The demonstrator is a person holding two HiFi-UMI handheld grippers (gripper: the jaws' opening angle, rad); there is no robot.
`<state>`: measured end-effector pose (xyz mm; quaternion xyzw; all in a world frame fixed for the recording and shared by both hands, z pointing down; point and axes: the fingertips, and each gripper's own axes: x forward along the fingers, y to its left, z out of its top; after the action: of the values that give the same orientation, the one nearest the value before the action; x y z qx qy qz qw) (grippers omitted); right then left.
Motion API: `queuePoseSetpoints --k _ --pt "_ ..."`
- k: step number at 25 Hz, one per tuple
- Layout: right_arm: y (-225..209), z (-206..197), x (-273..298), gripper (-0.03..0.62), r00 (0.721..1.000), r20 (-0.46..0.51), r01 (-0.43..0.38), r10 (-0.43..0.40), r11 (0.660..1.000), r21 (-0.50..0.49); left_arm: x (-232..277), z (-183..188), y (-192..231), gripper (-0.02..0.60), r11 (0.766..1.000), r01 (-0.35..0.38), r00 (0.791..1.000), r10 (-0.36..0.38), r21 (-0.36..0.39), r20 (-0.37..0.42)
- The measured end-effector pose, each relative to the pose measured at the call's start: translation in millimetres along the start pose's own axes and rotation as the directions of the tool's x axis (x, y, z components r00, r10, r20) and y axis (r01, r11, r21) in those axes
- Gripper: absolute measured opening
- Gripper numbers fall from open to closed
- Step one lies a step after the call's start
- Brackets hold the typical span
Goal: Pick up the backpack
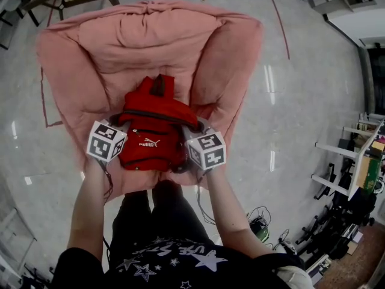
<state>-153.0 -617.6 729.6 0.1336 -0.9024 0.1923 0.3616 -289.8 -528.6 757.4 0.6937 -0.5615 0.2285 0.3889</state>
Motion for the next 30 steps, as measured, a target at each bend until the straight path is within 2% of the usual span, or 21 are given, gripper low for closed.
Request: queuePoseSetpoints --k 7,14,20,25,28,30 --pt "37.2 12.8 -32.2 0.011 0.999 0.047 0.004 -0.003 1.000 -0.008 -50.8 -1.5 -14.4 0.037 0.995 0.004 0.994 0.008 -0.104 0.111" --pt "91.5 17.8 -66.3 0.011 0.997 0.080 0.025 -0.025 1.000 -0.010 -108.2 -22.1 -29.4 0.035 0.979 0.063 0.981 -0.025 -0.196 0.191" --pt "127.9 6.3 -103.4 0.011 0.992 0.099 0.080 -0.083 0.996 0.035 -152.2 -38.6 -59.1 0.035 0.985 0.123 0.977 -0.100 -0.118 0.188" --pt "151.8 -9.3 -127.4 0.011 0.985 0.114 0.126 -0.131 0.991 0.053 -176.5 -56.3 -81.6 0.035 0.981 0.177 0.968 -0.158 -0.083 0.196" --pt "165.5 -15.5 -143.5 0.011 0.978 0.138 0.148 -0.157 0.986 0.079 -189.8 -62.7 -95.2 0.032 0.974 0.222 0.957 -0.212 -0.032 0.196" --pt "179.0 -17.9 -155.6 0.011 0.974 0.147 0.161 -0.173 0.983 0.088 -205.6 -66.5 -103.2 0.029 0.965 0.261 0.943 -0.249 -0.026 0.220"
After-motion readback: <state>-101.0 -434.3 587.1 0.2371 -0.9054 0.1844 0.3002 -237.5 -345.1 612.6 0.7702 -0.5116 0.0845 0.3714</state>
